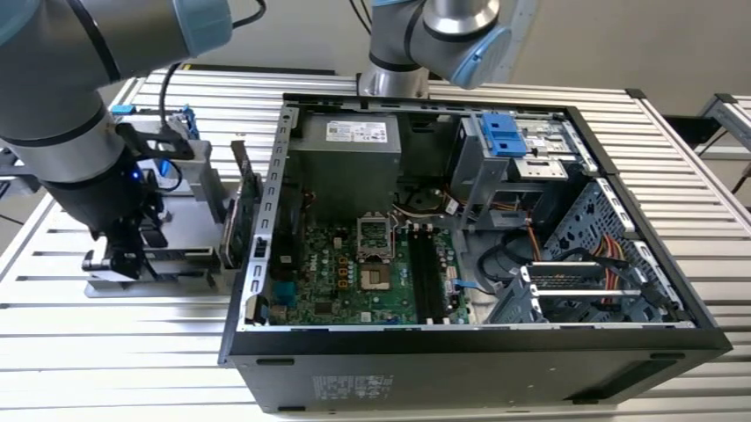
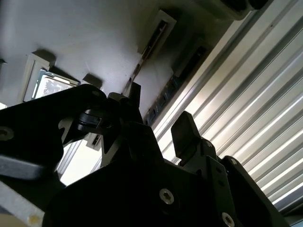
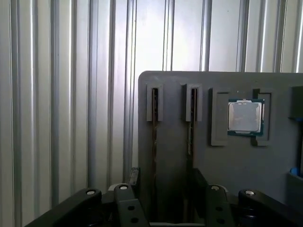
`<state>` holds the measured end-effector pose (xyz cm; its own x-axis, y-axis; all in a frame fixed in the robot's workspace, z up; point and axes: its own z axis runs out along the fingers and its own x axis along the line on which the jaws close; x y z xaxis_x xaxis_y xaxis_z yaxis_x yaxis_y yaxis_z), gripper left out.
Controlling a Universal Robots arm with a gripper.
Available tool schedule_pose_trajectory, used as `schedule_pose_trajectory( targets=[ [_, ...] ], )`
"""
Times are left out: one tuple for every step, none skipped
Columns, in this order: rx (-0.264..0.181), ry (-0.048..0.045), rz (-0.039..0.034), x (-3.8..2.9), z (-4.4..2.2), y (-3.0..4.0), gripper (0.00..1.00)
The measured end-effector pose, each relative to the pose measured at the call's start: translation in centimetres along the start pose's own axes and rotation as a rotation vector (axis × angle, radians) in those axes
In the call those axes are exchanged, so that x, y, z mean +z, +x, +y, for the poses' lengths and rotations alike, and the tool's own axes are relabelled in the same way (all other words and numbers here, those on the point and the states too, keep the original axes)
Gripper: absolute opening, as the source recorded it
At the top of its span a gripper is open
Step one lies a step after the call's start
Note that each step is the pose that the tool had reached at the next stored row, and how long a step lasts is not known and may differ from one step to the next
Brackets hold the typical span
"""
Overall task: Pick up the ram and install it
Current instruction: 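Pick up the ram and move it above insertion slot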
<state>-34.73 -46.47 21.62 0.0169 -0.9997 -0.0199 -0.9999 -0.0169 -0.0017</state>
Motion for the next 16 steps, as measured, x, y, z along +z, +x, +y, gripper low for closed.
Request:
schedule_pose_trajectory(
  targets=[
    [0.001, 0.0001, 0.0, 0.11, 0.0, 0.0, 1.0],
    [0.002, 0.0002, -0.0001, 0.22, 0.0, 0.0, 1.0],
    [0.002, 0.0001, 0.0, 0.34, 0.0, 0.01, 1.0],
    [0.002, 0.0, 0.0001, 0.44, 0.0, 0.01, 1.0],
    [0.002, 0.0, 0.0001, 0.55, 0.0, 0.01, 1.0],
    [0.003, 0.0, 0.0001, 0.67, 0.0, 0.01, 1.0],
    [0.003, 0.0001, 0.0, 0.78, 0.0, 0.02, 1.0],
    [0.003, 0.0001, 0.0001, 0.91, 0.0, 0.02, 1.0],
    [0.003, 0.0001, 0.0001, 1.02, 0.0, 0.02, 1.0],
    [0.003, -0.0004, 0.0006, 1.1, 0.01, 0.03, 1.0],
    [0.003, -0.0003, 0.0003, 1.22, 0.01, 0.02, 1.0],
    [0.003, 0.0, 0.0003, 1.35, 0.01, 0.02, 1.0],
    [0.003, 0.0003, 0.0004, 1.48, 0.01, 0.02, 1.0],
    [0.003, 0.0003, 0.0005, 1.59, 0.01, 0.03, 1.0],
    [0.003, 0.0, 0.0006, 1.69, 0.01, 0.03, 1.0],
    [0.003, 0.0, 0.0005, 1.8, 0.0, 0.04, 1.0]
  ],
)
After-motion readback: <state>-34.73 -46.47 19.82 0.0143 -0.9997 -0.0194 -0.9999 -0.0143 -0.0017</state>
